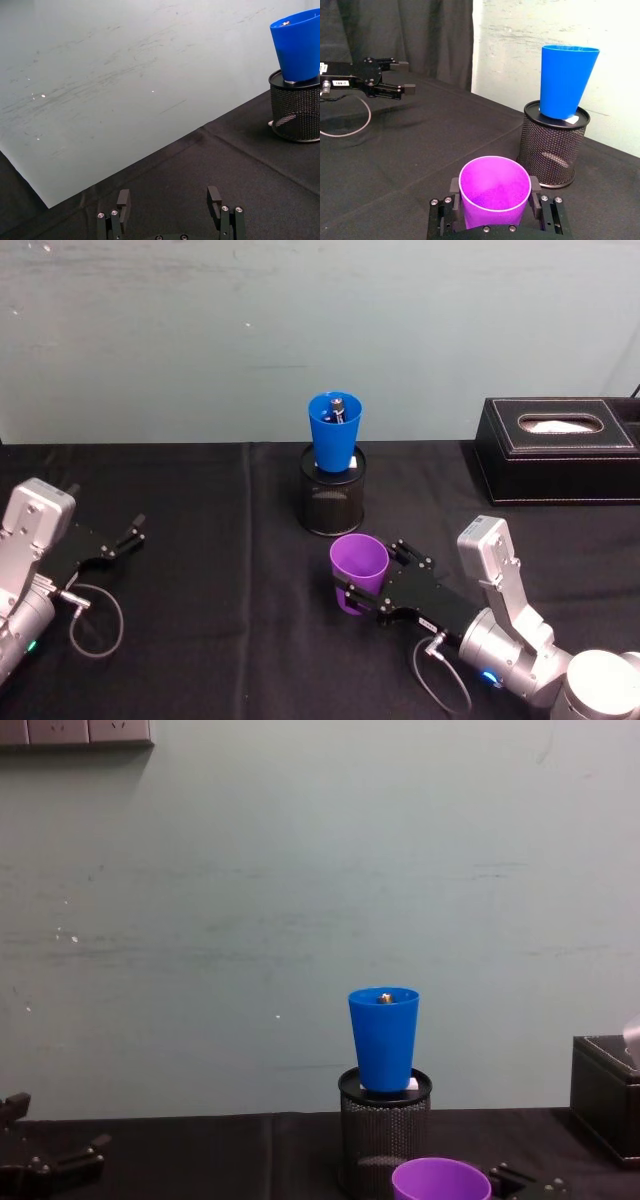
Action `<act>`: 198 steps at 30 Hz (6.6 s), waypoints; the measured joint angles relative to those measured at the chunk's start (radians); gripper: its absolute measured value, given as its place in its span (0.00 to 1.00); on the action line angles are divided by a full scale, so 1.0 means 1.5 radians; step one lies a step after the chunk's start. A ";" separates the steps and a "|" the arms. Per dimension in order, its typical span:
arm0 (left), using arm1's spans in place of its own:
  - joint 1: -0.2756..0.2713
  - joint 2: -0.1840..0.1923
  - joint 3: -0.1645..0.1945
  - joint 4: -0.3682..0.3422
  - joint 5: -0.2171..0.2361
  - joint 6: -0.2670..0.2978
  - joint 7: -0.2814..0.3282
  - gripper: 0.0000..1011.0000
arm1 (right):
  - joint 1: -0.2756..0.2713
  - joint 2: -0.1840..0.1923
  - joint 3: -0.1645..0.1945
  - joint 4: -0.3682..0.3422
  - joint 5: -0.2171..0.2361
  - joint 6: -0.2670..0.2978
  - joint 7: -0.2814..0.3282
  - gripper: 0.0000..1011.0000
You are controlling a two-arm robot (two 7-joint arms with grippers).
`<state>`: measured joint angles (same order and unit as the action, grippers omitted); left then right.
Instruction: Pick up one cup with a gripper and tap it against the other cup.
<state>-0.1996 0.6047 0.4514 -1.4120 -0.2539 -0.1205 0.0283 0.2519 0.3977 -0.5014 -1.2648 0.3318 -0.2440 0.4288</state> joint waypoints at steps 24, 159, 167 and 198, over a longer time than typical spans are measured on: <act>0.000 0.000 0.000 0.000 0.000 0.000 0.000 0.99 | 0.010 0.032 0.037 -0.202 -0.015 0.171 0.003 0.72; 0.000 0.000 0.000 0.000 0.000 0.000 0.000 0.99 | 0.036 0.025 0.047 -0.241 0.001 0.253 0.008 0.72; 0.000 0.000 0.000 0.000 0.000 0.000 0.000 0.99 | 0.036 0.025 0.047 -0.241 0.001 0.253 0.008 0.72; 0.000 0.000 0.000 0.000 0.000 0.000 0.000 0.99 | 0.025 0.014 0.036 -0.201 0.036 0.234 0.026 0.72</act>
<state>-0.1995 0.6047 0.4514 -1.4120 -0.2539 -0.1205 0.0283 0.2896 0.4194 -0.4474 -1.5664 0.3861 0.1066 0.4678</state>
